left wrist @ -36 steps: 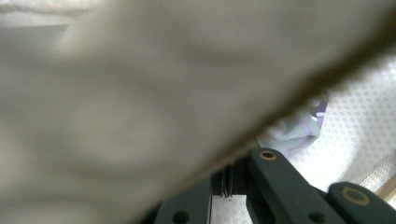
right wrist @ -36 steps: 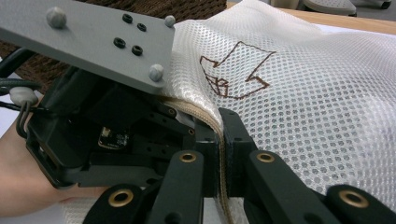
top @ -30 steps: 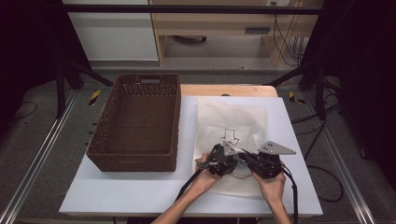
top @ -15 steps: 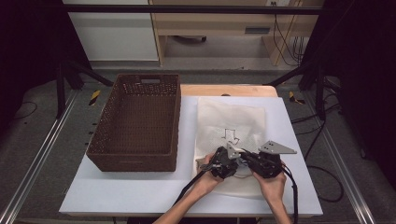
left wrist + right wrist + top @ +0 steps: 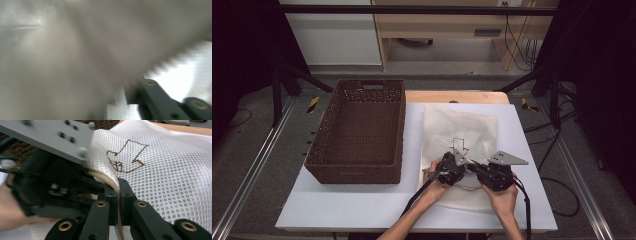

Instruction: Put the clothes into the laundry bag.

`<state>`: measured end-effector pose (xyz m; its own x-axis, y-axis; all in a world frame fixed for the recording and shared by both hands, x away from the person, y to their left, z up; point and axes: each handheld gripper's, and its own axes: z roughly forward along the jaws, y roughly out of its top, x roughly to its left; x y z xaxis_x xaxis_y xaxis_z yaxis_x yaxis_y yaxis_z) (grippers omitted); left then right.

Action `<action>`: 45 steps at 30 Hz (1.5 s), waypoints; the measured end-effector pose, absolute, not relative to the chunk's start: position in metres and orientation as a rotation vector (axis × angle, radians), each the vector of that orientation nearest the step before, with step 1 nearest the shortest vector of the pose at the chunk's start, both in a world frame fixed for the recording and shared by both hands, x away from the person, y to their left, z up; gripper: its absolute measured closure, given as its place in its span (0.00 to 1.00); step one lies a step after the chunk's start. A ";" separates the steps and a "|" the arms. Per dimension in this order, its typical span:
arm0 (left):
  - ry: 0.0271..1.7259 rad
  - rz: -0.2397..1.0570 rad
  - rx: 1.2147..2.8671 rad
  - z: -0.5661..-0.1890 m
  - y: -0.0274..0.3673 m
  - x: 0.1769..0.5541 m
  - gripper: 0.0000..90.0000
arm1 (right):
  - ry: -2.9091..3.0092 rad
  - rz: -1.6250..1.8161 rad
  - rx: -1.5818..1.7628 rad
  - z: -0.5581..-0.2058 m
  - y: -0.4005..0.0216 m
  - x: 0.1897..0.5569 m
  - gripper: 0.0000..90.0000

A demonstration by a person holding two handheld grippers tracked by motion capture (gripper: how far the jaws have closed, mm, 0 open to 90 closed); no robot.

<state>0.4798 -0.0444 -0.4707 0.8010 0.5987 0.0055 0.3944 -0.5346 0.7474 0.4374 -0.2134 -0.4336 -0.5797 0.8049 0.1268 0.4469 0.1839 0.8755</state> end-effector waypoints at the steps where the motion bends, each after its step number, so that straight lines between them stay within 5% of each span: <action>1: 0.718 0.327 2.206 -0.468 -0.042 0.477 0.77 | 2.099 1.359 1.178 -0.433 -0.214 0.437 0.97; 11: 0.660 0.247 2.235 -0.431 0.003 0.441 0.59 | 2.100 1.351 1.164 -0.433 -0.214 0.434 0.90; 19: 0.692 0.313 2.252 -0.428 0.053 0.416 0.56 | 2.151 1.316 1.156 -0.443 -0.218 0.425 0.65; 20: 0.713 0.324 2.259 -0.430 0.068 0.411 0.56 | 2.138 1.281 1.155 -0.445 -0.218 0.421 0.54; 24: 0.740 0.372 2.263 -0.435 0.093 0.401 0.55 | 2.166 1.256 1.141 -0.450 -0.217 0.414 0.39; 32: 0.826 0.355 2.275 -0.455 0.108 0.409 0.54 | 2.144 1.249 1.122 -0.451 -0.217 0.400 0.31; 35: 0.836 0.350 2.291 -0.465 0.109 0.410 0.60 | 2.089 1.215 1.152 -0.447 -0.224 0.393 0.21; 45: 0.858 0.393 2.198 -0.456 0.122 0.416 0.75 | 2.086 1.002 1.372 -0.466 -0.253 0.393 0.36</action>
<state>0.4160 0.1220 -0.4557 0.7305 0.6827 0.0169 0.4592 -0.5094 0.7278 0.3931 -0.2526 -0.4661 -0.4060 0.9136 0.0226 0.5887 0.2426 0.7711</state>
